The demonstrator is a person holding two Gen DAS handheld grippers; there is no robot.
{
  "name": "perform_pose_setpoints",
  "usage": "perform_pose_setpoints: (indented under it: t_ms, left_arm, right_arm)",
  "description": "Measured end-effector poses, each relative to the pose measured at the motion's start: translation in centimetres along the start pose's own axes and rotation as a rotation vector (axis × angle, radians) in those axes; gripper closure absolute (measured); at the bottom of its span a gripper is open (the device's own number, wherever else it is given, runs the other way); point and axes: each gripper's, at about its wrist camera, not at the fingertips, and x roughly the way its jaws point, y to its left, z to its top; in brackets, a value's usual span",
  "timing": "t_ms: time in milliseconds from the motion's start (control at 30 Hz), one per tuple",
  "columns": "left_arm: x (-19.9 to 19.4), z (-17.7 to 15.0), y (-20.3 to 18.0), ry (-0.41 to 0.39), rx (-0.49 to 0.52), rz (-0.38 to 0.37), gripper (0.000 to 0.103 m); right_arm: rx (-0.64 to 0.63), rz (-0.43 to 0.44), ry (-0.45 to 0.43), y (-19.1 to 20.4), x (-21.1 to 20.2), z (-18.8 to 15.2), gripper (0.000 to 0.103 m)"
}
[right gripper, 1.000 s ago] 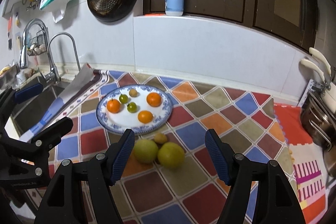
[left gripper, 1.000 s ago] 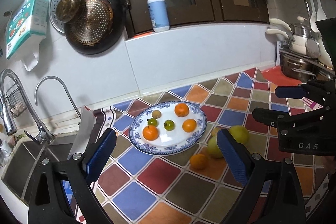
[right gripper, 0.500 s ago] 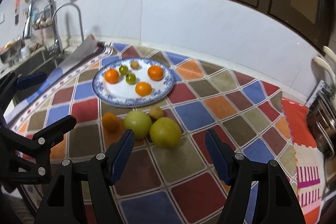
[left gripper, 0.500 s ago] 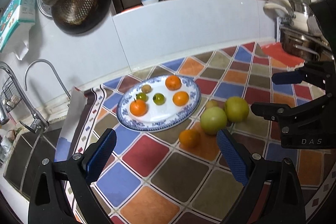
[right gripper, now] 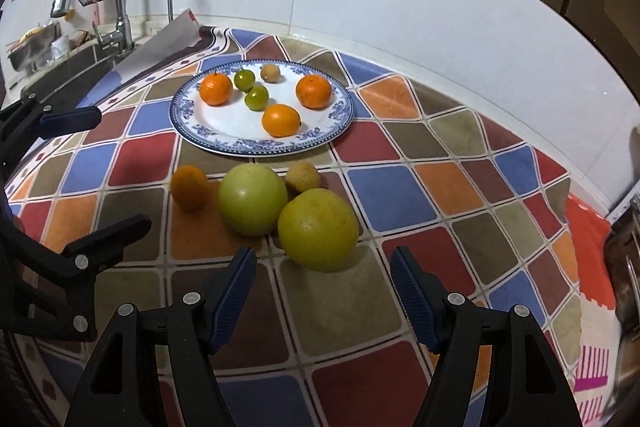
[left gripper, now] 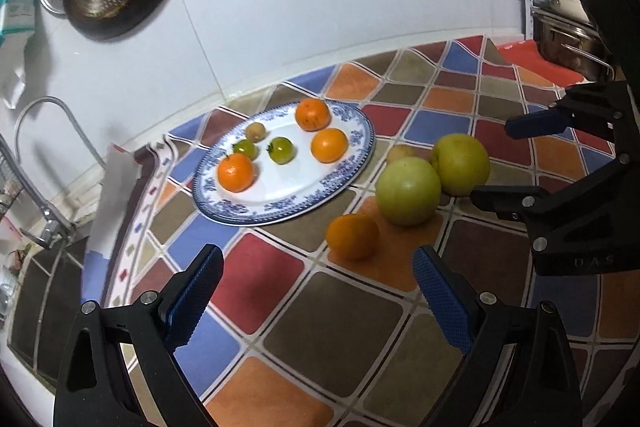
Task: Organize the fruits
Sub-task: 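Grasp the small tangerine with the left tool while the right tool grasps a large pomelo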
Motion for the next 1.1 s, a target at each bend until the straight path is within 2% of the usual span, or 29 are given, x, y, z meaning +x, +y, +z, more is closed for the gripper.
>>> perform_pose_setpoints:
  t_ms: [300,400,600,800,900,967,1100]
  left_arm:
    - [2.4,0.2,-0.2,0.037,0.019,-0.044,0.006]
    - [2.8,0.6,-0.2,0.036,0.023,-0.06,0.009]
    - [3.8,1.0,-0.3,0.055,0.02,-0.086,0.023]
    - [4.7,1.2,-0.2,0.09,-0.002,-0.116,0.043]
    - [4.9,1.2,-0.3,0.102,-0.008,-0.128,0.053]
    - [5.0,1.2,-0.3,0.105,-0.011,-0.134,0.064]
    - [4.9,1.2,-0.1,0.106,-0.031,-0.141,0.067]
  right_arm:
    - [0.002,0.024,0.026,-0.4,2.0,0.1,0.033]
    - [0.001,0.028,0.032,-0.6,2.5,0.2,0.033]
    - [0.008,0.05,0.028,-0.8,3.3,0.6,0.033]
    - [0.006,0.049,0.013,-0.7,3.4,0.7,0.035]
    - [0.019,0.065,0.014,-0.8,3.5,0.7,0.045]
    - [0.029,0.084,0.015,-0.9,3.6,0.7,0.051]
    - [0.045,0.08,0.014,-0.8,3.6,0.7,0.052]
